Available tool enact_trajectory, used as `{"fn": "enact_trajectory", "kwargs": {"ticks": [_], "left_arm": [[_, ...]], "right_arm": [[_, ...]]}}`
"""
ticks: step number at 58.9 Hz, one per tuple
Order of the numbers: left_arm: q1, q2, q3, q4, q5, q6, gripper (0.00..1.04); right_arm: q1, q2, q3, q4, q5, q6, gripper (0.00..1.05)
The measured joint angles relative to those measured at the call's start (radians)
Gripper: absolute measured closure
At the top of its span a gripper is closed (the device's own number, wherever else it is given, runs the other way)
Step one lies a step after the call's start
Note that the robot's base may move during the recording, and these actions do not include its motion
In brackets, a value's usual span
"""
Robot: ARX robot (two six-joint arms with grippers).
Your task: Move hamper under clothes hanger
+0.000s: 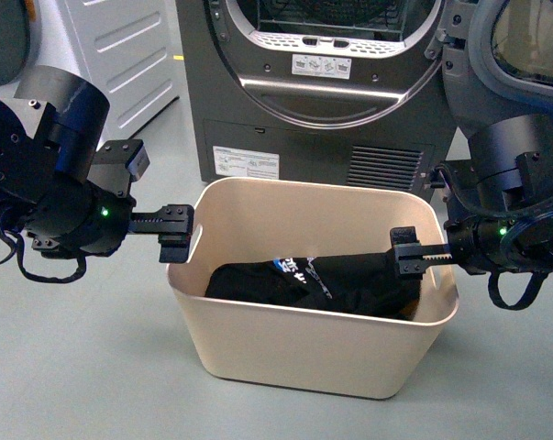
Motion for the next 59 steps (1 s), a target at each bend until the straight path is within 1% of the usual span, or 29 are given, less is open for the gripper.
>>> {"fn": "enact_trajectory", "kwargs": {"ticks": [15,26,59], "left_arm": [[0.008,0.034,0.018,-0.008,-0.006,0.003,0.07],[0.017,0.092,0.037,0.033,0.01,-0.009,0.07],[0.018,0.187,0.147,0.032,-0.004,-0.016,0.07]], "right_arm": [[0.014,0.046,0.045,-0.013,0.026,0.02,0.07],[0.014,0.093,0.079,-0.021,0.053,0.02,0.07],[0.006,0.157,0.146,-0.067,0.075,0.032,0.07]]}}
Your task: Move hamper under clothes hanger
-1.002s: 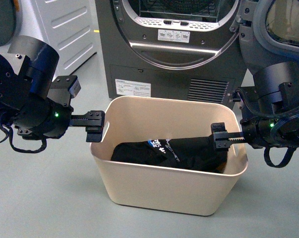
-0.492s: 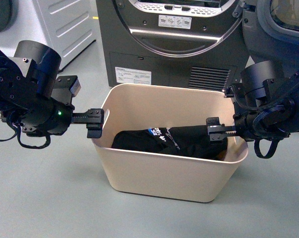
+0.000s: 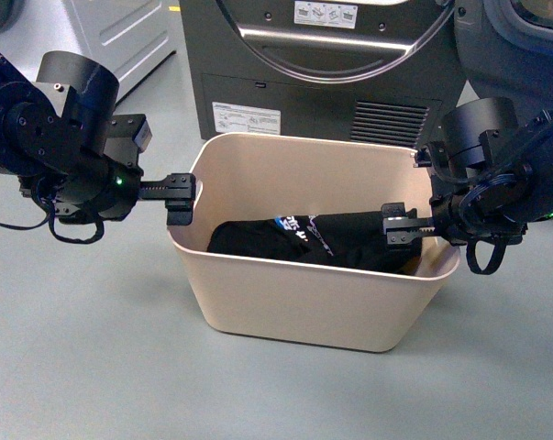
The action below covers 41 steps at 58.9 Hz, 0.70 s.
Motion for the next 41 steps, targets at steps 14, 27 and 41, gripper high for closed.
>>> {"fn": "enact_trajectory", "kwargs": {"ticks": [14,27,41], "left_arm": [[-0.016,0.053,0.051,0.001,0.006,0.002,0.07],[-0.041,0.1,0.129,-0.025,-0.006,0.002,0.07],[-0.054,0.134,0.177,-0.048,-0.017,0.001,0.07]], "right_arm": [[-0.008,0.017,0.017,-0.007,0.005,0.003,0.07],[-0.01,0.049,0.047,-0.022,0.006,0.003,0.07],[-0.01,0.064,0.073,-0.029,0.006,0.003,0.07]]}}
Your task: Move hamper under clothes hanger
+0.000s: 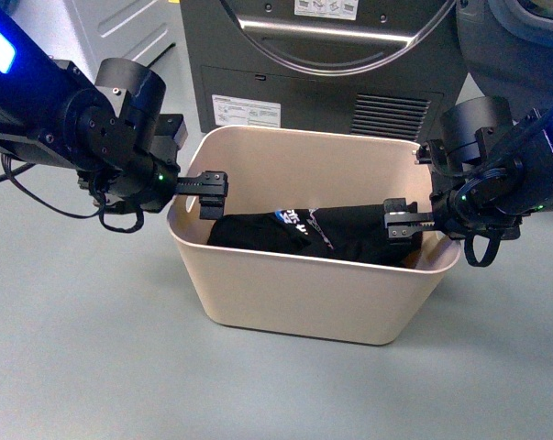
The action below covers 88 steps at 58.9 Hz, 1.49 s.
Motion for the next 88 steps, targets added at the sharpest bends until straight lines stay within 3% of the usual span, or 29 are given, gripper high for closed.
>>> {"fn": "enact_trajectory", "kwargs": {"ticks": [7,24,35,41,45,88], "left_arm": [[-0.004,0.021,0.011,-0.007,-0.007,0.0,0.1],[-0.009,0.041,0.023,-0.012,-0.021,-0.002,0.45],[-0.011,0.043,0.031,-0.012,-0.022,-0.007,0.81],[-0.012,0.043,0.031,-0.012,-0.018,-0.01,0.95],[-0.014,0.043,0.031,-0.012,-0.019,-0.016,1.01],[-0.011,0.03,0.002,0.003,-0.023,-0.016,1.0]], "right_arm": [[0.0,0.01,0.01,-0.001,-0.003,0.002,0.17],[0.001,0.029,0.014,-0.001,0.0,0.002,0.52],[0.001,0.029,0.014,-0.001,0.013,0.01,0.87],[0.001,0.029,0.015,-0.001,0.014,0.04,0.99],[0.001,0.029,0.015,-0.001,0.012,0.051,0.99],[0.007,0.029,0.023,-0.001,0.014,0.055,0.99]]}}
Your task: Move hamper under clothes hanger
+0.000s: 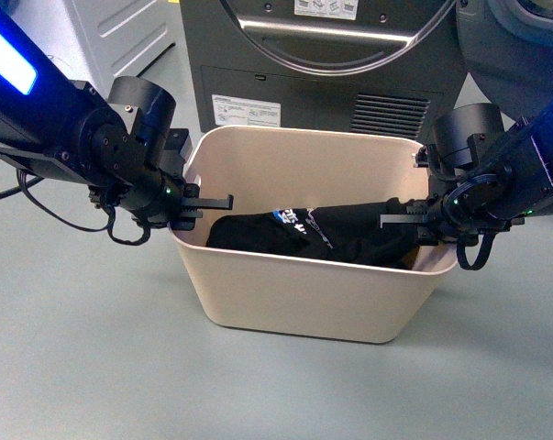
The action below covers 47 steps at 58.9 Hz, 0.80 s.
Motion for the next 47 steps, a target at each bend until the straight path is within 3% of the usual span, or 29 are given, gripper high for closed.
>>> {"fn": "enact_trajectory", "kwargs": {"ticks": [47], "left_arm": [[0.008,-0.034,-0.022,-0.013,0.0,-0.002,1.0]], "right_arm": [[0.007,-0.005,0.0,-0.004,-0.003,-0.006,0.99]]}}
